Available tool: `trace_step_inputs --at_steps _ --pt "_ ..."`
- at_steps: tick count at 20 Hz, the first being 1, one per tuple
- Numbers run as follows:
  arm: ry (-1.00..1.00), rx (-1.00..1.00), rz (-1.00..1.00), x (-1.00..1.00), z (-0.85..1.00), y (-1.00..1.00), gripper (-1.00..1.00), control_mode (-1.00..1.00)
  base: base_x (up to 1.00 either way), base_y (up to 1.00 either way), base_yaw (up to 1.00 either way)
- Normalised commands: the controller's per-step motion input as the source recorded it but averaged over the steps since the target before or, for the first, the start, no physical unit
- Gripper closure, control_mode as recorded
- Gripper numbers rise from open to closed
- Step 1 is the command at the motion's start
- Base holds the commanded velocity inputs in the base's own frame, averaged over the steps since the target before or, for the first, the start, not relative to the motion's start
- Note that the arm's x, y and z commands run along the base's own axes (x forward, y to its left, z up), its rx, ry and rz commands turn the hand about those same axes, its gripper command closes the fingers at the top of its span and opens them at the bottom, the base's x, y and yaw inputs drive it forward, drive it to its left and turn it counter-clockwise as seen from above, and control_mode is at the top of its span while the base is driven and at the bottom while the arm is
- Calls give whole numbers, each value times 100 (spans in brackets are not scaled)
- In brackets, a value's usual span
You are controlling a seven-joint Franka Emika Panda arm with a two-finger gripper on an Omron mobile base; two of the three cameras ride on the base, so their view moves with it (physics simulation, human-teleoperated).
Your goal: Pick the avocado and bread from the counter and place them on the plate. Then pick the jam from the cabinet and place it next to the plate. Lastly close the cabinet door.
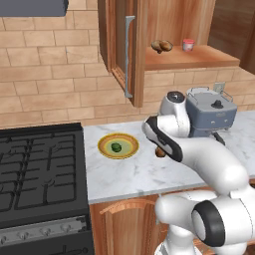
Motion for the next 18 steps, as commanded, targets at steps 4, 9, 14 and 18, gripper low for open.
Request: trace_step_inputs --at_steps 4,9,14,18 --pt "2 0 5 -3 -29 -16 -100 -100 0 0 0" --pt "8 0 2 0 -21 -5 -100 -100 0 0 0" --pt "6 -3 2 0 -13 0 -100 -100 0 0 0" --pt "0 -2 4 0 -12 -9 -100 -100 0 0 0"
